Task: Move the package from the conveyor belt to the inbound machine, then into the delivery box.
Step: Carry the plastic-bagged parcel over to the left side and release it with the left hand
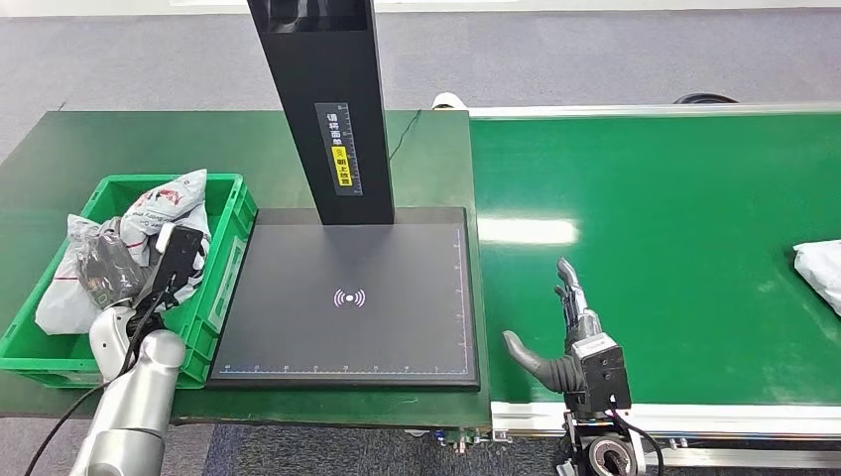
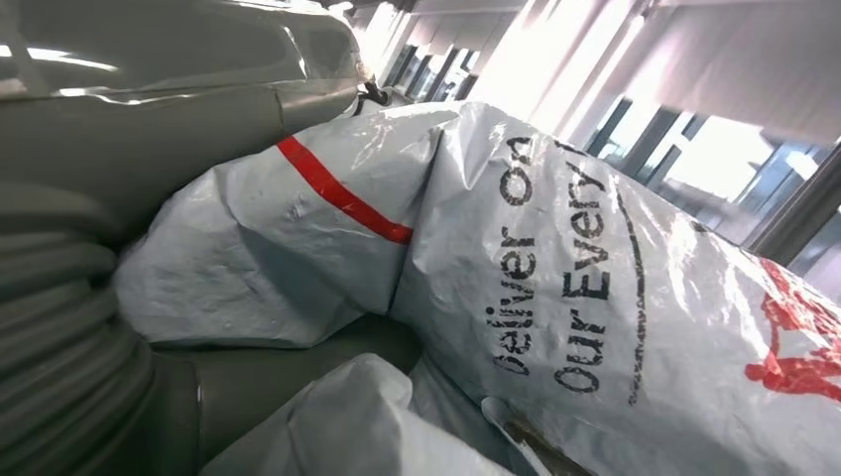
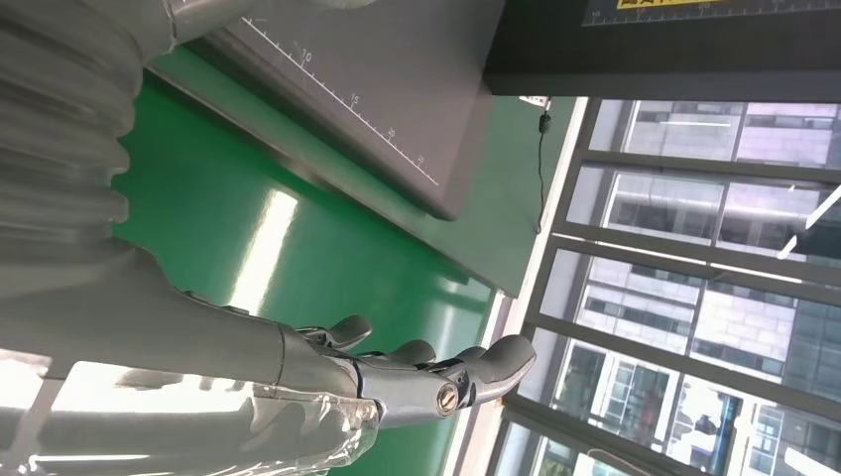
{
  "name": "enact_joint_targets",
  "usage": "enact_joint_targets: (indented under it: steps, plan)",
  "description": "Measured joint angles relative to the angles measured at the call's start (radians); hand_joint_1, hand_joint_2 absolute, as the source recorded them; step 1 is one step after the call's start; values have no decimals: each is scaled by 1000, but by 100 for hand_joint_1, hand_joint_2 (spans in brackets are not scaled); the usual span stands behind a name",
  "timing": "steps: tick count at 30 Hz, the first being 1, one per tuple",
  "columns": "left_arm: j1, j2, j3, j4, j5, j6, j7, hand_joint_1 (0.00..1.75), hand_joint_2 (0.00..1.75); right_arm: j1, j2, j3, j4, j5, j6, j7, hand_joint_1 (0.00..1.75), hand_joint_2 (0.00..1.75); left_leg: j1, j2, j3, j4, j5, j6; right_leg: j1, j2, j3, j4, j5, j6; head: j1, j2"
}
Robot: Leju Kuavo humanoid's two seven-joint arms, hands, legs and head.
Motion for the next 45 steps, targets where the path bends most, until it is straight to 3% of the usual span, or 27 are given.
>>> enact_joint_targets:
  steps: [6, 7, 10, 11, 17, 21, 26, 31, 35, 41, 43, 45]
  plan:
    - [3, 0, 28, 9, -29, -30, 19, 171, 175, -1, 5, 0, 0, 8, 8, 3, 0, 175, 0, 0, 0, 0, 0, 0, 0, 0, 0, 0, 0, 0, 0, 0]
    - [3, 0, 31, 10, -30, -30, 19, 141, 175, -2, 5, 0, 0, 8, 8, 3, 0, 175, 0, 0, 0, 0, 0, 0, 0, 0, 0, 0, 0, 0, 0, 0]
    - [3, 0, 35, 11, -37, -34, 24, 15, 175, -2, 6, 0, 0, 9, 9, 4, 0, 175, 0, 0, 0, 0, 0, 0, 0, 0, 0, 0, 0, 0, 0, 0]
    - [3, 1, 37, 12, -46, -36, 28, 1, 175, -3, 6, 0, 0, 10, 11, 5, 0, 175, 0, 0, 0, 0, 0, 0, 0, 0, 0, 0, 0, 0, 0, 0]
    - [2, 2, 37, 29, -109, -81, 20, 0, 175, -10, 8, 0, 0, 16, 24, 13, 0, 175, 0, 0, 0, 0, 0, 0, 0, 0, 0, 0, 0, 0, 0, 0]
    - [5, -6, 31, 25, -99, 47, -47, 0, 175, -15, 12, 0, 0, 18, 32, 14, 0, 175, 0, 0, 0, 0, 0, 0, 0, 0, 0, 0, 0, 0, 0, 0]
    - [34, -65, 71, -97, -54, 110, -336, 0, 175, -22, 17, 0, 1, 18, 33, 14, 0, 175, 0, -1, 0, 0, 0, 0, 0, 0, 0, 0, 0, 0, 0, 0]
    - [37, -149, 126, -196, 10, 110, -530, 0, 175, -25, 18, 0, 2, 12, 26, 13, 0, 175, 0, 0, 0, 0, 0, 0, 0, 0, 0, 0, 0, 0, 0, 0]
    - [61, -203, 155, -334, 163, 110, -670, 0, 175, -31, 18, 1, 9, 3, 21, 4, 0, 175, 0, 1, 0, 0, 0, 0, 0, 1, 0, 0, 0, 0, 0, 0]
    - [136, -215, 38, -512, 467, 98, -686, 0, 175, -41, 16, 2, 25, -36, 3, -27, 0, 175, 0, -2, 0, 0, 0, 0, 0, -1, 0, 0, -1, 0, 0, 0]
    - [147, -202, -42, -502, 621, 23, -671, 0, 175, -42, 15, 2, 25, -58, 10, -42, 0, 175, 0, -2, 0, 0, 0, 0, -1, -1, 0, 0, -1, 1, 0, 0]
    - [159, -186, -140, -477, 785, -138, -646, 0, 175, -42, 12, 2, 22, -74, 21, -55, 0, 175, 0, -2, 0, 0, 0, 0, -1, -2, 1, 0, 0, 1, 0, 0]
